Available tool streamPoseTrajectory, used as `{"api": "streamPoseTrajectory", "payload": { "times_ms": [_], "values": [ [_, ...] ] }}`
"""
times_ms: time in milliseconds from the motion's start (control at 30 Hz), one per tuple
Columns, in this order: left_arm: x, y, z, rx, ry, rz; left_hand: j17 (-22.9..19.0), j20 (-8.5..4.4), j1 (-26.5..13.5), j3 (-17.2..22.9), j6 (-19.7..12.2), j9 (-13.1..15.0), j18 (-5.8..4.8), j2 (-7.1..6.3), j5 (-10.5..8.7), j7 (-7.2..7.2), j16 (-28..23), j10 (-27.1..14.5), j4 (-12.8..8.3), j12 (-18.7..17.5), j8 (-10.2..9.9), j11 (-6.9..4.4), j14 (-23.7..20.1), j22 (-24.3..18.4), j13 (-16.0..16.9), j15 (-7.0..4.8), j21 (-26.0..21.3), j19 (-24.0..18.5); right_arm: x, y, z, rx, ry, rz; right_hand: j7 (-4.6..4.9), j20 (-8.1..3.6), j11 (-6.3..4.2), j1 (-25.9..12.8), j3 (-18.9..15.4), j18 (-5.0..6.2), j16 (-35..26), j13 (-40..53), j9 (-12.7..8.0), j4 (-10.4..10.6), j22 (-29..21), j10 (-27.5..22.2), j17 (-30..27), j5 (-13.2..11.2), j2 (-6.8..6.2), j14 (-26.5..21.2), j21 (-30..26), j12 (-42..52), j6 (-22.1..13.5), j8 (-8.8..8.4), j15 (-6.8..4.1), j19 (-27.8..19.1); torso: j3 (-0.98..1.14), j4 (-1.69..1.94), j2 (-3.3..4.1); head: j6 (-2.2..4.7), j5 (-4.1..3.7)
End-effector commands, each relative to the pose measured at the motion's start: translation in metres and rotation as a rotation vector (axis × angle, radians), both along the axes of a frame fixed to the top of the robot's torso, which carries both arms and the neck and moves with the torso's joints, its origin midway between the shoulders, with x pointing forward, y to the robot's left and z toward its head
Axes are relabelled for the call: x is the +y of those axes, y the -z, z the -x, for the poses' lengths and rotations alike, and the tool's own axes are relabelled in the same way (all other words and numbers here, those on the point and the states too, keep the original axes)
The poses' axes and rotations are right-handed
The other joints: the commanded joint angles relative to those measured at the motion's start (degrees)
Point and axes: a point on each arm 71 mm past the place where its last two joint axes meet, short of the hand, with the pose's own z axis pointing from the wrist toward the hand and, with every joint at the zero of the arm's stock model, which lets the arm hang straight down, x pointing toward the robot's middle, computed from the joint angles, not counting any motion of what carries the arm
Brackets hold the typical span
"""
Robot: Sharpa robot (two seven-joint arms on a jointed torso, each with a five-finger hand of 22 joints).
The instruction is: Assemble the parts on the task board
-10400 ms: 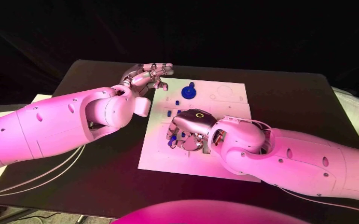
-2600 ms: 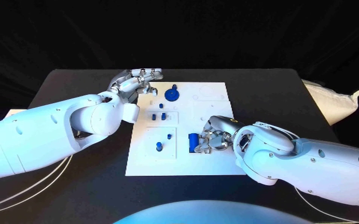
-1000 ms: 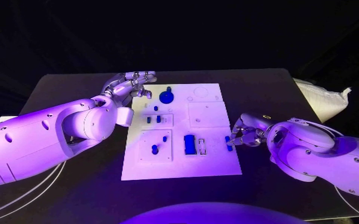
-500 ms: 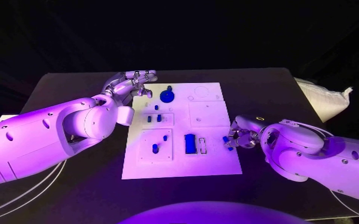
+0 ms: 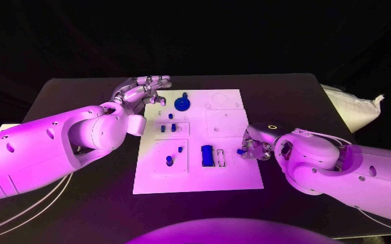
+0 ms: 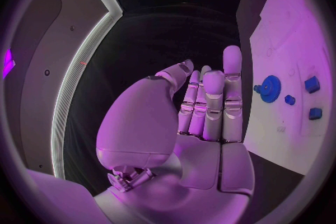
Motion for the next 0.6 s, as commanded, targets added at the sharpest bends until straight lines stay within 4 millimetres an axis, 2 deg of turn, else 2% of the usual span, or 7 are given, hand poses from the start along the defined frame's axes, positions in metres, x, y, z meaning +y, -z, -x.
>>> {"api": "streamPoseTrajectory", "payload": {
  "times_ms": [33, 100, 133, 233, 300, 467, 600],
  "values": [
    [-0.003, -0.001, 0.001, -0.008, 0.021, 0.01, -0.1, 0.01, 0.4, 0.0, -0.1, 0.0, 0.61, 0.22, 0.26, -0.04, 0.2, -0.4, -0.4, 0.2, 0.2, 0.15, -0.3, -0.1, 0.0, -0.05, -0.2, -0.5, -0.003, 0.016, 0.005, 0.042, -0.054, 0.156, 0.08, -0.34, -0.35, 1.8, 1.2, -0.97, 0.2, -13.2, -0.1, -0.3, 1.8, -0.1, 10.9, 1.2, 1.51, 5.1, 0.4, -0.3, 0.4, -0.26, -0.27, 0.9, -0.03, 0.08, -0.04, -0.06, -0.04],
    [-0.003, -0.001, 0.001, -0.008, 0.021, 0.01, -0.1, 0.01, 0.4, 0.0, -0.1, 0.0, 0.61, 0.22, 0.26, -0.04, 0.2, -0.4, -0.4, 0.2, 0.2, 0.15, -0.3, -0.1, 0.0, -0.05, -0.2, -0.5, -0.002, 0.015, 0.005, 0.035, -0.053, 0.15, 0.06, -0.3, -0.38, 1.0, 2.5, -0.99, 0.2, -13.1, -0.1, -0.4, 1.9, 0.0, 10.9, 2.8, 1.03, 5.1, 0.4, -0.1, 0.6, -0.42, -0.25, 0.9, -0.04, 0.06, -0.05, -0.01, 0.0],
    [-0.003, -0.001, 0.001, -0.008, 0.022, 0.011, -0.1, 0.01, 0.4, 0.0, -0.1, 0.0, 0.61, 0.22, 0.26, -0.04, 0.2, -0.4, -0.4, 0.2, 0.2, 0.15, -0.3, -0.1, 0.0, -0.05, -0.2, -0.5, -0.002, 0.014, 0.005, 0.029, -0.045, 0.131, 0.05, -0.31, -0.45, 0.0, 3.8, -0.99, 0.2, -12.9, -0.1, -0.1, 1.9, 0.2, 10.9, 5.4, 0.71, 5.1, 0.4, 0.0, 0.6, -0.58, -0.25, 0.9, -0.02, 0.04, -0.05, 0.01, 0.03],
    [-0.003, -0.001, 0.001, -0.008, 0.022, 0.011, -0.1, 0.01, 0.4, 0.1, -0.2, 0.0, 0.62, 0.25, 0.27, -0.04, 0.2, -0.4, -0.4, 0.2, 0.2, 0.14, -0.4, -0.1, 0.0, -0.05, -0.2, -0.5, -0.001, 0.011, 0.005, 0.024, -0.003, 0.045, -0.06, -0.31, -0.52, -2.2, 6.7, -1.02, 0.2, -12.8, 0.0, 0.7, 2.0, 0.4, 10.9, 9.8, -0.13, 5.1, 0.5, 0.0, 0.7, -0.87, -0.26, 1.0, 0.02, -0.07, -0.04, 0.11, 0.1],
    [-0.003, -0.001, 0.001, -0.008, 0.021, 0.011, -0.1, 0.01, 0.4, 0.1, -0.2, 0.0, 0.62, 0.25, 0.27, -0.04, 0.2, -0.4, -0.4, 0.2, 0.2, 0.14, -0.4, -0.1, 0.0, -0.05, -0.2, -0.5, -0.002, 0.009, 0.007, 0.033, 0.037, -0.028, -0.06, -0.35, -0.51, -3.6, 8.8, -1.02, 0.2, -12.7, 0.1, 1.2, 2.1, 0.5, 11.0, 11.8, -0.78, 5.1, 0.5, 0.1, 0.7, -0.99, -0.31, 1.0, 0.06, -0.1, 0.0, 0.09, 0.15],
    [-0.004, -0.001, 0.001, -0.008, 0.023, 0.011, -0.1, 0.01, 0.4, 0.1, -0.2, 0.0, 0.62, 0.25, 0.27, -0.04, 0.2, -0.4, -0.4, 0.2, 0.2, 0.14, -0.4, -0.1, 0.0, -0.05, -0.2, -0.5, -0.001, 0.003, 0.011, 0.075, 0.14, -0.193, -0.09, -0.39, -0.63, -7.8, 13.7, -1.07, 0.3, -12.3, 0.4, 3.1, 2.4, 1.0, 11.2, 14.4, -2.38, 5.2, 0.7, 0.5, 1.0, -1.14, -0.38, 1.2, 0.02, 0.01, 0.01, 0.12, 0.09],
    [-0.005, -0.001, 0.002, -0.008, 0.024, 0.012, -0.1, 0.01, 0.4, 0.1, -0.2, 0.0, 0.62, 0.25, 0.27, -0.04, 0.2, -0.4, -0.4, 0.2, 0.2, 0.14, -0.4, -0.1, 0.0, -0.05, -0.2, -0.5, 0.001, 0.001, 0.014, 0.118, 0.194, -0.281, -0.21, -0.43, -0.57, -10.6, 16.2, -1.12, 0.4, -11.9, 0.7, 4.5, 2.6, 1.3, 11.5, 15.2, -3.3, 5.3, 0.9, 0.9, 1.1, -1.17, -0.43, 1.3, 0.06, 0.06, 0.08, 0.09, 0.13]
  ]
}}
